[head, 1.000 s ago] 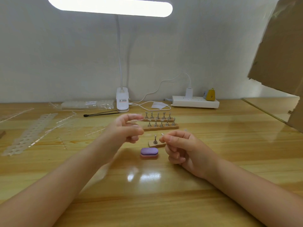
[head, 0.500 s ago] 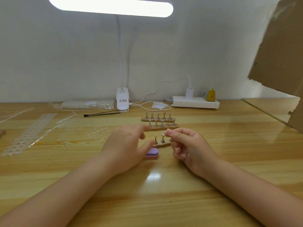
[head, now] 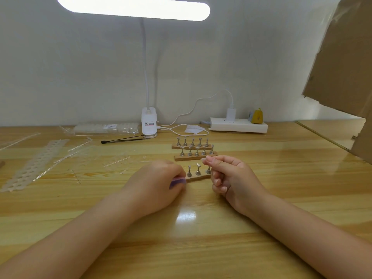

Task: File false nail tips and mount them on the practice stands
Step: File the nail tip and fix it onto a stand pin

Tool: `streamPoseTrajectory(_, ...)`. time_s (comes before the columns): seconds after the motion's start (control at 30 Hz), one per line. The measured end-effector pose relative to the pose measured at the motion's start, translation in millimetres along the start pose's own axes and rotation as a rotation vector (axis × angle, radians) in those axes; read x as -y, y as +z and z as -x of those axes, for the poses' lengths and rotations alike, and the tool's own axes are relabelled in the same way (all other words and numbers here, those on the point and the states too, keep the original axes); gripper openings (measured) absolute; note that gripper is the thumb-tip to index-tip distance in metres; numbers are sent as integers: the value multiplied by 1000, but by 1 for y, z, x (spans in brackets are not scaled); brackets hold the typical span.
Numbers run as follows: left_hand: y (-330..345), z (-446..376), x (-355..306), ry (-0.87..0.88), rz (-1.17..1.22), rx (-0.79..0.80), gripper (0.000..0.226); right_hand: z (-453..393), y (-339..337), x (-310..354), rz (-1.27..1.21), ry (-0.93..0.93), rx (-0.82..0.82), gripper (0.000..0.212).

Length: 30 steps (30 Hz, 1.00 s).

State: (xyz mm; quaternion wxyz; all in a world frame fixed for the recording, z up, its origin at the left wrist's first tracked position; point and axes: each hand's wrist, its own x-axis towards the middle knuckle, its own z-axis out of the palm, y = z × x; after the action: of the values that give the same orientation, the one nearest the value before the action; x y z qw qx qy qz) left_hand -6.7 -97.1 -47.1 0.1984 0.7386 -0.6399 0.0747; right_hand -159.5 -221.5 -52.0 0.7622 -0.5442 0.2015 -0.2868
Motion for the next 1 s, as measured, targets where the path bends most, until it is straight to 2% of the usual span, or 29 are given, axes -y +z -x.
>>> streamPoseTrajectory(0.13, 2, 1, 4, -114, 118, -100, 20, 0, -1, 0, 20, 7, 4, 15)
streamPoseTrajectory(0.27, 6, 1, 5, -113, -95, -135, 28, -1, 0, -1, 29, 17, 5, 18)
streamPoseTrajectory(0.37, 6, 2, 3, -97, -88, -135, 41, -1, 0, -1, 34, 20, 6, 18)
streamPoseTrajectory(0.47, 2, 1, 9, -139, -68, -156, 36, 0, 0, -1, 35, 22, 2, 17)
streamPoseTrajectory(0.57, -1, 0, 15, -152, -83, -83, 35, -1, -1, 0, 37, 27, 4, 18)
streamPoseTrajectory(0.73, -1, -1, 17, -118, -38, -52, 20, -1, -2, -1, 51, 36, 12, 17)
streamPoseTrajectory(0.83, -1, -1, 20, -160, 55, -56, 15, -1, -2, -1, 57, 40, 17, 20)
streamPoseTrajectory(1.0, 1, -3, 12, -216, 306, -263, 11, -2, -1, -1, 75, 41, 14, 27)
